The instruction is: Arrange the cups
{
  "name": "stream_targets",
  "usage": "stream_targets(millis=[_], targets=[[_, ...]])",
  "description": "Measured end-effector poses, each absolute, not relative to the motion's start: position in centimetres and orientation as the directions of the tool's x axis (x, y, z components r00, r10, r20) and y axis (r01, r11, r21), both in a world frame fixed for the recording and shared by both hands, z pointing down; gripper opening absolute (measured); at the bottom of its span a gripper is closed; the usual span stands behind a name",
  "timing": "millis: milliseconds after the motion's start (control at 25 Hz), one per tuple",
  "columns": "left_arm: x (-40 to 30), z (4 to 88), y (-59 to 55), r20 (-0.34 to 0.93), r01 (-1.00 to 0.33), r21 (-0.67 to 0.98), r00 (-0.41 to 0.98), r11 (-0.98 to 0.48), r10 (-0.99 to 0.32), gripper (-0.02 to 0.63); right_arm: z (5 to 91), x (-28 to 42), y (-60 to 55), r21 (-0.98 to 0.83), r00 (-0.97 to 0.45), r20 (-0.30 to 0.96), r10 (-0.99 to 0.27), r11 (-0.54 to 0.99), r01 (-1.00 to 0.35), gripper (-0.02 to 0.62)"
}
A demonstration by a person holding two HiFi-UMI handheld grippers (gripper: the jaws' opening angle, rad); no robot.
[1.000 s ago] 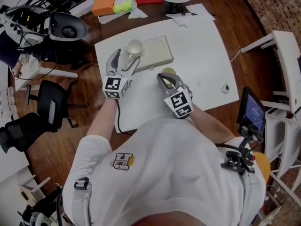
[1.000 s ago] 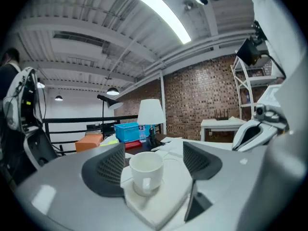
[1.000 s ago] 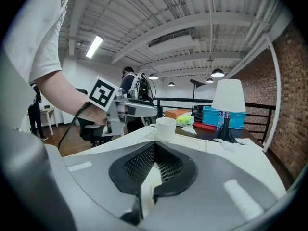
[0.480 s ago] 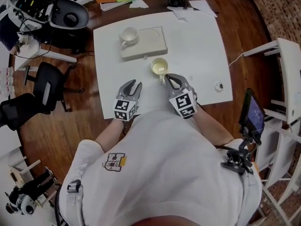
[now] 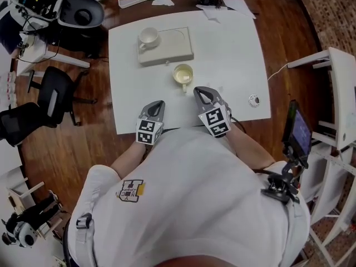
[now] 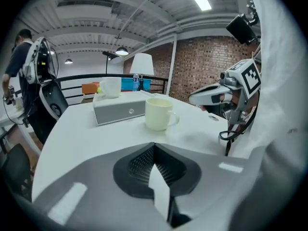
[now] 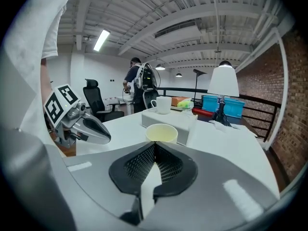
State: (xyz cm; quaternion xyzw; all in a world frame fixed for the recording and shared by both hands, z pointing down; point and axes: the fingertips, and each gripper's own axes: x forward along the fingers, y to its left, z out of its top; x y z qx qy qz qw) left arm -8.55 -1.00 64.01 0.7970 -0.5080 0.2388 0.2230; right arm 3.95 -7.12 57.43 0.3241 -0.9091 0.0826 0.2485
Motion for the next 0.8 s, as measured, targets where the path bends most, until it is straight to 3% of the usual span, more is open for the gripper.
stream_targets(millis=[800], targets=[[-7.4, 62.6, -0.9, 0.551, -0.922, 0.110, 0.368, -0.372, -0.749, 0.000, 57.2, 4.4, -6.6, 0.020, -0.666, 0.491, -0.562, 0.772, -0.636, 0.000]])
